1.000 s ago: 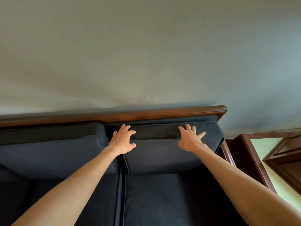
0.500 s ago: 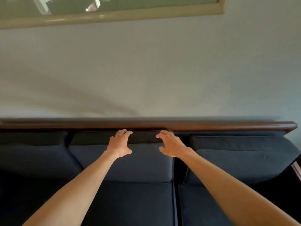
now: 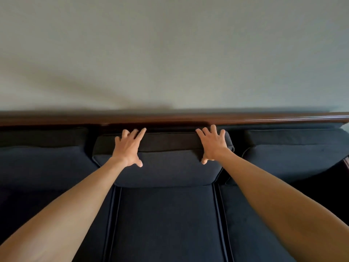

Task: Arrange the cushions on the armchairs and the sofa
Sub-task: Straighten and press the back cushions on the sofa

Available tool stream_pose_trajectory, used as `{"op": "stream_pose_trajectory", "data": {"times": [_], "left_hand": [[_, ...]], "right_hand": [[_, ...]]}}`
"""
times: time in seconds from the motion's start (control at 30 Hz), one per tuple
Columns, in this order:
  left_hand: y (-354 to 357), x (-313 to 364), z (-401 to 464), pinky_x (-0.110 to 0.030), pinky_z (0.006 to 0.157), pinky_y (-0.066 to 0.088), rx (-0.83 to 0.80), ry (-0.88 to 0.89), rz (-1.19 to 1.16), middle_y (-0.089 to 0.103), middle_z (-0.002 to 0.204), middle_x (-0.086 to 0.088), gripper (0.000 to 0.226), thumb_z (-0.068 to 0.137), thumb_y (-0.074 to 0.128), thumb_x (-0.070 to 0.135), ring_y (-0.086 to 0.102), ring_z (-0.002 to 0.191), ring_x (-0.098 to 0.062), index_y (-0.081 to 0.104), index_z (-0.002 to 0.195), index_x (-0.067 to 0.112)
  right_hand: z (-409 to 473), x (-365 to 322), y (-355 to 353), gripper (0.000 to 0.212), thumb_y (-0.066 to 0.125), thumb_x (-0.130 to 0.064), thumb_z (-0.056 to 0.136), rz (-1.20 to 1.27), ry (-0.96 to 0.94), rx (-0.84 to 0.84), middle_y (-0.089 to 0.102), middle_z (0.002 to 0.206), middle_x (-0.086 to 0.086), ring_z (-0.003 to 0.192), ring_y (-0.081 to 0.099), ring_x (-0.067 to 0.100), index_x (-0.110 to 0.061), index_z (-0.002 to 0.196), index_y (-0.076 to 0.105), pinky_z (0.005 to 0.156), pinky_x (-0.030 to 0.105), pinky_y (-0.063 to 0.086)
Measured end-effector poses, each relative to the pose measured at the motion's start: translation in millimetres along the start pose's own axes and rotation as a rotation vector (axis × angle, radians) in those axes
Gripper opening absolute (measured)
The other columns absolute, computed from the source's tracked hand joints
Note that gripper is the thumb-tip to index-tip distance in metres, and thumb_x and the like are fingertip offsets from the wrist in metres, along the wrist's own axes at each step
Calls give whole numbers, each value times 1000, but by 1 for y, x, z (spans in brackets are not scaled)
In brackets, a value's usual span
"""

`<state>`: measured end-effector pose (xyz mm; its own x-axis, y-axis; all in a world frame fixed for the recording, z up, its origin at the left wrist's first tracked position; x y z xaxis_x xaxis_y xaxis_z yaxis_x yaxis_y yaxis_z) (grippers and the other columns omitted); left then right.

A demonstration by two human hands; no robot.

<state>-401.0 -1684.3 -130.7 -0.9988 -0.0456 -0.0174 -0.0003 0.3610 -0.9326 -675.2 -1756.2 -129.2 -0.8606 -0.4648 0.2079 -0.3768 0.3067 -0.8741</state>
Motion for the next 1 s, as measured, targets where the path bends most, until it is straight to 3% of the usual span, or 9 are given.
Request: {"op": "stream_pose_trajectory", "data": {"times": [0.1,0.2,0.5,0.63,0.73,0.83,1.0], "left_hand": [[-1,1,-1,-55,102,35,63,-6,-8,41,145,-1,123,54,88,52,29,131,-31,18,152,27],[-10,9,0,-54,100,35,89,5,4,46,140,1,118,52,88,54,32,128,-30,26,149,28],[-11,26,3,-54,101,36,102,34,-31,47,140,1,116,53,89,54,34,128,-30,28,149,30],[-13,23,3,-53,102,35,100,54,-42,37,149,2,118,60,86,53,30,130,-31,18,153,31],[-14,19,2,-51,106,33,107,36,-30,23,158,1,110,72,81,48,25,135,-31,12,156,29],[-12,15,1,-50,110,30,109,34,-18,11,163,0,100,81,74,42,21,141,-31,9,156,28],[-6,14,4,-52,114,24,35,45,-45,1,165,0,105,80,72,47,11,147,-31,4,157,27]], "right_hand": [[-3,3,-1,115,83,-59,57,1,2,39,41,141,0,136,24,36,-21,148,24,102,59,34],[-6,11,-2,108,83,-60,57,-1,15,51,48,133,-4,132,29,34,-23,144,31,98,56,36],[-9,31,4,114,83,-60,57,-43,62,26,43,138,-3,134,26,34,-27,148,24,96,61,38],[-11,32,3,120,83,-56,63,-15,112,47,32,149,3,140,20,36,-25,154,11,98,62,37],[-15,26,5,116,81,-43,75,34,130,87,12,160,9,145,14,38,-20,156,1,103,64,35],[-18,14,12,105,73,-27,85,90,138,109,1,163,11,148,6,40,-18,156,-4,108,72,23],[-13,4,16,103,67,-28,89,150,174,68,-10,164,13,149,-9,43,-15,155,-12,108,77,7]]}}
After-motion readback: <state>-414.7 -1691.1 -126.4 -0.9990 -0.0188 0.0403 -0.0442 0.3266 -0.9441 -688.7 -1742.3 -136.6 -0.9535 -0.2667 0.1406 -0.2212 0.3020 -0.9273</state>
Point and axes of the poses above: each hand's wrist, its own z-axis towards the middle knuckle, its own y-axis out of the palm, x = y × z, the point moved 8 cm from there along z, towards the middle knuckle
